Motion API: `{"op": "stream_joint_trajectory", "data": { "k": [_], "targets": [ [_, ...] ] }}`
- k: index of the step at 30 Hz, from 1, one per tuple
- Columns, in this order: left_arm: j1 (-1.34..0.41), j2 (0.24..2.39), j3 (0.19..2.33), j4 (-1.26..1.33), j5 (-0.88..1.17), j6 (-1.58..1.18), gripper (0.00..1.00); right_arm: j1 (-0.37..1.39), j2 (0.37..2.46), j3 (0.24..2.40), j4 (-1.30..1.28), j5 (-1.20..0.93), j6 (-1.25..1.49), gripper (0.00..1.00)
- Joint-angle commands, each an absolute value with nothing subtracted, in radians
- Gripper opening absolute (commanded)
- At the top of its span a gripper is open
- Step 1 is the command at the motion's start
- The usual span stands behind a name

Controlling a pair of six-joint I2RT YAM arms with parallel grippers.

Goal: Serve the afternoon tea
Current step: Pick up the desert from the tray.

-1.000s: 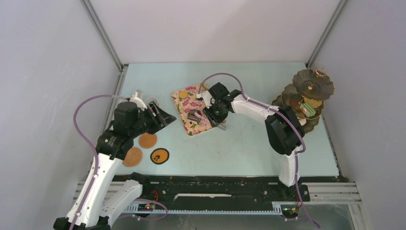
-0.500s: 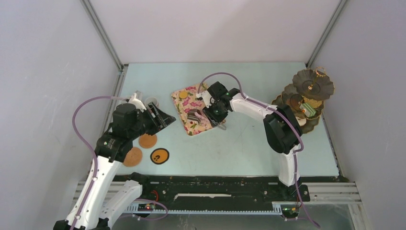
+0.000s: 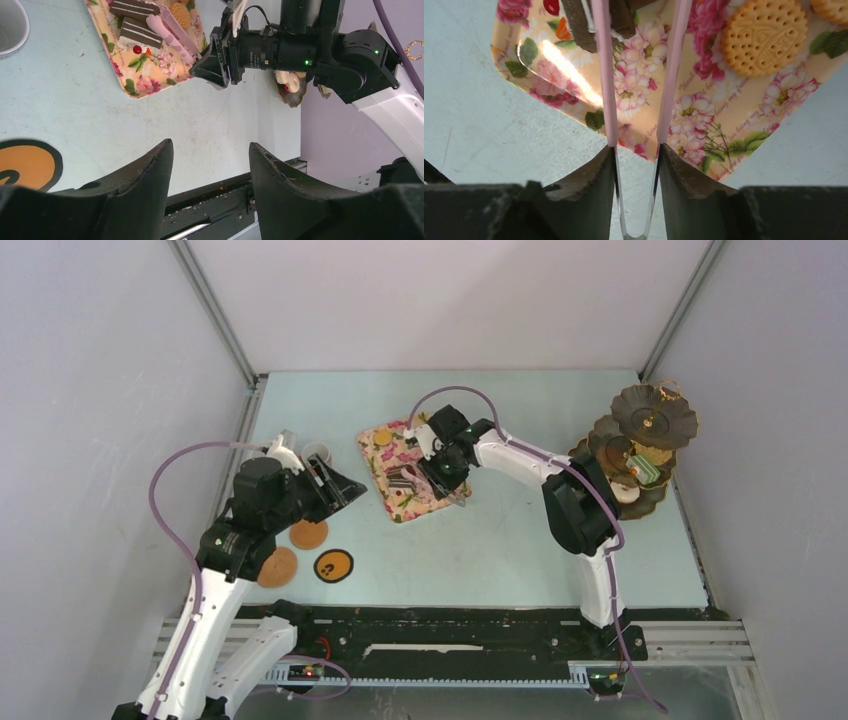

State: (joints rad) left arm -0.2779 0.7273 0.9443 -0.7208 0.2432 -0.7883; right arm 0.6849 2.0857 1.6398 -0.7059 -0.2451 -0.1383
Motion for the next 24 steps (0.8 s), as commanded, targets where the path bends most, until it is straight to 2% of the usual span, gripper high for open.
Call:
{"op": "stream_joint_trajectory", "data": {
  "k": [1, 2, 4, 9, 13, 18, 21, 24],
  "targets": [
    [-0.27, 0.706, 0.926, -0.701, 0.262, -0.799, 0.62, 0.687, 2.088, 1.7, -0.7, -0.268, -0.119, 0.3],
    [-0.271, 0.705, 0.925, -0.701, 0.263, -0.799, 0.62, 0.687, 2.078, 1.699, -0.7, -0.265, -0.104, 0.22],
    [-0.27, 0.703, 0.926, -0.701, 0.263, -0.798, 0.62, 0.683, 2.054, 1.686, -0.698, -0.262, -0.079, 0.14],
    [-0.27, 0.705, 0.925, -0.694, 0.27, -0.799, 0.62, 0.677, 1.957, 1.61, -0.69, -0.227, -0.04, 0.04],
    [-0.27, 0.709, 0.915, -0.677, 0.282, -0.799, 0.62, 0.683, 1.87, 1.538, -0.68, -0.15, -0.02, 0.02],
    [-0.271, 0.727, 0.909, -0.667, 0.305, -0.801, 0.62, 0.735, 1.786, 1.451, -0.621, 0.316, -0.04, 0.0],
    [-0.27, 0.742, 0.914, -0.659, 0.31, -0.799, 0.62, 0.755, 1.84, 1.457, -0.592, 0.422, -0.075, 0.0],
    [-0.27, 0.756, 0.93, -0.664, 0.317, -0.798, 0.62, 0.771, 1.856, 1.532, -0.694, 0.539, -0.043, 0.0]
  ]
}}
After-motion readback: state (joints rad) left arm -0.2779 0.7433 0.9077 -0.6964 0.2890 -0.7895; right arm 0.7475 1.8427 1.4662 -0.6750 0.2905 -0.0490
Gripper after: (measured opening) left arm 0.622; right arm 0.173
